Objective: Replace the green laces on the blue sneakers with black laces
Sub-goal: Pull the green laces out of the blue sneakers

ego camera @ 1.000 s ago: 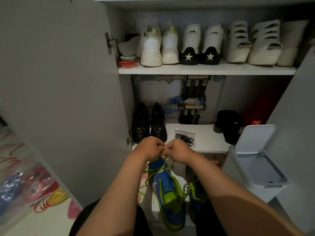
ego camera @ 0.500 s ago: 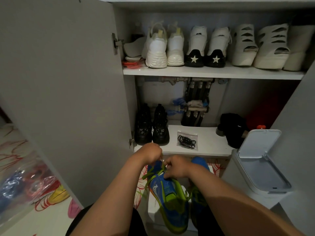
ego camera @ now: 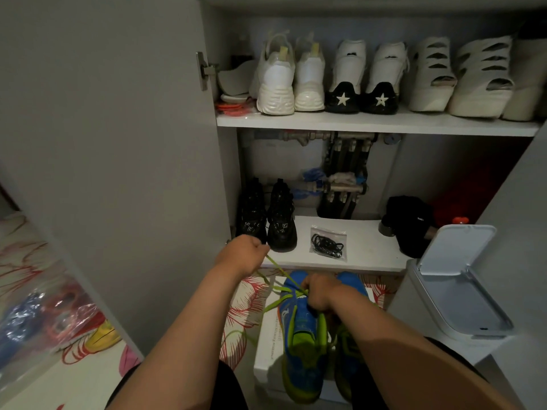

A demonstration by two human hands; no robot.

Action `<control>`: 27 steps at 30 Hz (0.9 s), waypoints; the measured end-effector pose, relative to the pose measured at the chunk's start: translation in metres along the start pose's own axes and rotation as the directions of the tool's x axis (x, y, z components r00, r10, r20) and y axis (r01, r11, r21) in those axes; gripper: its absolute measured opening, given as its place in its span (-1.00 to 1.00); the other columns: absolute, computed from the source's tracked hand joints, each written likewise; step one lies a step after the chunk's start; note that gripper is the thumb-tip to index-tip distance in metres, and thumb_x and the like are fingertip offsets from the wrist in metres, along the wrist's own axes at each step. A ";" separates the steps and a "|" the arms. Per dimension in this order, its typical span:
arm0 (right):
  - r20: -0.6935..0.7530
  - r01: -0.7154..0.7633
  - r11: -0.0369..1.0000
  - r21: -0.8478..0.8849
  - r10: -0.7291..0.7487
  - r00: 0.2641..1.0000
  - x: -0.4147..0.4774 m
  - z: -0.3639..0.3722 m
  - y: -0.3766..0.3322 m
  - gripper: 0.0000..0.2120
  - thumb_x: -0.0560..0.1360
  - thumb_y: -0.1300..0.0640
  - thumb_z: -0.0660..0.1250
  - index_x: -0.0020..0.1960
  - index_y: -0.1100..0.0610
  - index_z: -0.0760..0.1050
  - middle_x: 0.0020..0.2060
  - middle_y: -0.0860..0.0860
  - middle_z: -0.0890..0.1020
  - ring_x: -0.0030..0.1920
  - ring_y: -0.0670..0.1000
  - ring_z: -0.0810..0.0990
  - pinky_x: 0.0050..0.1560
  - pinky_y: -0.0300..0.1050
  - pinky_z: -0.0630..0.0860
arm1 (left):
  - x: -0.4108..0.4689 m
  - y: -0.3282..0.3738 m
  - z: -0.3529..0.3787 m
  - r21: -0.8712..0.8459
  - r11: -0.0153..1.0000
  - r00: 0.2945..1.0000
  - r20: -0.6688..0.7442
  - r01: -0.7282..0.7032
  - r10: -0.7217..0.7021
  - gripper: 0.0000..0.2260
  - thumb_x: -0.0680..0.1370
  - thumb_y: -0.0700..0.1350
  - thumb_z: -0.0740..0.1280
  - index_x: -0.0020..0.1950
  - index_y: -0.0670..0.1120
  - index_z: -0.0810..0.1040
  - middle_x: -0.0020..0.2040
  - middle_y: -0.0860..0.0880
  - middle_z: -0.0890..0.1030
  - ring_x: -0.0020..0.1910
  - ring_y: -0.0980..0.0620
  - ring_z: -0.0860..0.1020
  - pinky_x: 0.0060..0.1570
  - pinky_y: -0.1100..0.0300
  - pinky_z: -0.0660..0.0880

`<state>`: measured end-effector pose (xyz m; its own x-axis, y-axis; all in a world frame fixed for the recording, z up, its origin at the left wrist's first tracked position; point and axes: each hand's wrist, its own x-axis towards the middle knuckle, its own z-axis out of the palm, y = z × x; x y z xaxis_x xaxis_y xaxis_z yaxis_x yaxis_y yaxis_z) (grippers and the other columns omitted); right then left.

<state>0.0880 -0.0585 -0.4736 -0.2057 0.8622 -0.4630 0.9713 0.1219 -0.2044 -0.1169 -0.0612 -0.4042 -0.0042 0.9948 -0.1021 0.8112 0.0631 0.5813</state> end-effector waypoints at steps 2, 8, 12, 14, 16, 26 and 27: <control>-0.048 0.001 0.998 0.061 0.002 0.999 -0.001 -0.001 0.003 -0.62 0.49 0.23 0.38 0.29 0.05 0.56 0.25 0.02 0.58 0.23 0.09 0.57 0.23 -0.08 0.52 | -0.001 0.005 0.002 -0.043 0.998 0.996 0.070 -0.046 0.049 -0.65 0.60 0.05 0.24 -0.34 -0.03 0.55 -0.32 0.02 0.60 -0.24 -0.02 0.57 -0.13 0.12 0.47; -0.131 0.007 0.959 0.282 0.032 0.991 -0.003 -0.005 0.005 -0.90 0.54 0.18 0.36 -0.09 0.14 0.65 -0.06 0.07 0.68 0.03 0.07 0.63 0.08 -0.11 0.55 | 0.000 0.016 0.009 -0.109 0.992 0.998 -0.039 -0.058 0.054 -0.69 0.65 0.01 0.17 -0.27 0.01 0.49 -0.18 -0.03 0.60 -0.11 -0.08 0.56 -0.03 0.06 0.47; -0.190 0.039 0.901 0.432 0.049 0.980 -0.006 -0.012 0.004 -0.80 0.55 0.23 0.34 -0.24 0.10 0.52 -0.22 0.09 0.61 -0.17 0.08 0.62 -0.17 -0.13 0.55 | 0.003 0.008 0.008 -0.055 0.998 0.994 -0.113 -0.013 0.006 -0.84 0.62 -0.08 0.23 -0.02 0.04 0.61 0.09 -0.04 0.64 0.07 -0.09 0.58 0.10 0.06 0.52; -0.206 0.091 0.811 0.577 0.037 0.978 -0.008 -0.015 0.001 -0.80 0.60 0.18 0.31 -0.20 0.15 0.51 -0.22 0.14 0.65 -0.36 0.08 0.63 -0.42 -0.19 0.49 | 0.003 0.005 0.010 -0.010 0.998 0.993 -0.102 -0.064 0.062 -0.70 0.60 -0.16 0.25 0.28 0.07 0.58 0.28 -0.02 0.55 0.22 -0.07 0.54 0.21 0.10 0.47; -0.210 0.150 0.740 0.655 -0.012 0.978 -0.010 -0.018 -0.003 -0.81 0.61 0.18 0.31 -0.17 0.20 0.53 -0.27 0.09 0.68 -0.49 0.02 0.61 -0.50 -0.24 0.43 | 0.003 0.008 0.013 0.010 0.987 0.985 -0.058 -0.161 0.161 -0.59 0.60 -0.18 0.25 0.43 0.09 0.47 0.39 -0.02 0.48 0.33 -0.04 0.49 0.31 0.13 0.41; -0.212 0.215 0.709 0.672 -0.095 0.973 -0.014 -0.018 -0.010 -0.79 0.56 0.14 0.40 -0.13 0.29 0.63 -0.59 -0.07 0.56 -0.58 -0.09 0.49 -0.49 -0.24 0.42 | 0.003 0.021 0.042 0.150 0.956 0.946 0.244 -0.252 0.211 -0.76 0.55 -0.07 0.39 0.20 -0.04 0.66 0.11 -0.08 0.66 0.08 -0.03 0.59 0.06 0.11 0.53; -0.219 0.214 0.717 0.664 -0.088 0.972 -0.013 -0.018 -0.009 -0.81 0.56 0.16 0.39 -0.13 0.28 0.63 -0.58 -0.07 0.57 -0.57 -0.09 0.50 -0.48 -0.22 0.42 | 0.004 0.020 0.043 0.193 0.953 0.953 0.240 -0.233 0.184 -0.79 0.54 -0.09 0.39 0.13 -0.10 0.68 0.05 -0.11 0.65 0.04 -0.05 0.59 -0.02 0.13 0.52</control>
<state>0.0837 -0.0618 -0.4507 -0.2590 0.9347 -0.2434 0.5727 -0.0543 -0.8179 -0.0756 -0.0590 -0.4278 0.2854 0.9406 -0.1837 0.8870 -0.1867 0.4223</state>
